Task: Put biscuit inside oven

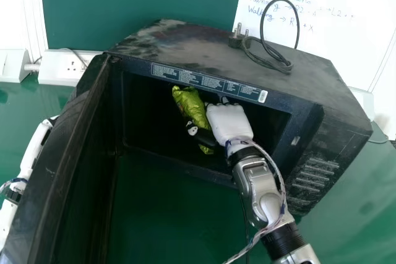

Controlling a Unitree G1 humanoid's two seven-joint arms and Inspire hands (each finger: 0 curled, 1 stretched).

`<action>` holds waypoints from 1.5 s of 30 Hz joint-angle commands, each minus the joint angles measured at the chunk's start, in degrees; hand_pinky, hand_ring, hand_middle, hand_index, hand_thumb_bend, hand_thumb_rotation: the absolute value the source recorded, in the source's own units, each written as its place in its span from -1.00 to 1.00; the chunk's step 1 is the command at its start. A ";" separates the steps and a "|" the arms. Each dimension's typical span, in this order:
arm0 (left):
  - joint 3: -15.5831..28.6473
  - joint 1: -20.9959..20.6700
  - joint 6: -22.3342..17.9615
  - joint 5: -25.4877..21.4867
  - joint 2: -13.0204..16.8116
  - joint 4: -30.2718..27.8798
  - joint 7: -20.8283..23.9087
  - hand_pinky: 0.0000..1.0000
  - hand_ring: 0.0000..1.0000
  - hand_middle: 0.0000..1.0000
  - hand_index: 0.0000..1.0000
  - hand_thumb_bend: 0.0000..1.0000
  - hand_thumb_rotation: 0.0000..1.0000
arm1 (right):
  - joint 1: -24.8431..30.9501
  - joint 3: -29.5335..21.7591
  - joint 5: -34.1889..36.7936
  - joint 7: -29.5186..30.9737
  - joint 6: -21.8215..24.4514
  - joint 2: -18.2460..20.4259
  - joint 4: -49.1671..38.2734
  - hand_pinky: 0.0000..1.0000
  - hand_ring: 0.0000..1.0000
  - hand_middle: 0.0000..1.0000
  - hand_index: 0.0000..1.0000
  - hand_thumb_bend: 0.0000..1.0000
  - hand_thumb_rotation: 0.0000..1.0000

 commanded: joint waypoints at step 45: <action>-0.06 -0.09 -0.06 0.26 0.17 0.25 0.43 -0.42 -0.27 -0.15 -0.04 0.02 -0.88 | 22.48 -6.51 -12.21 50.53 16.76 -1.28 -59.77 0.68 0.72 0.73 0.77 0.58 0.48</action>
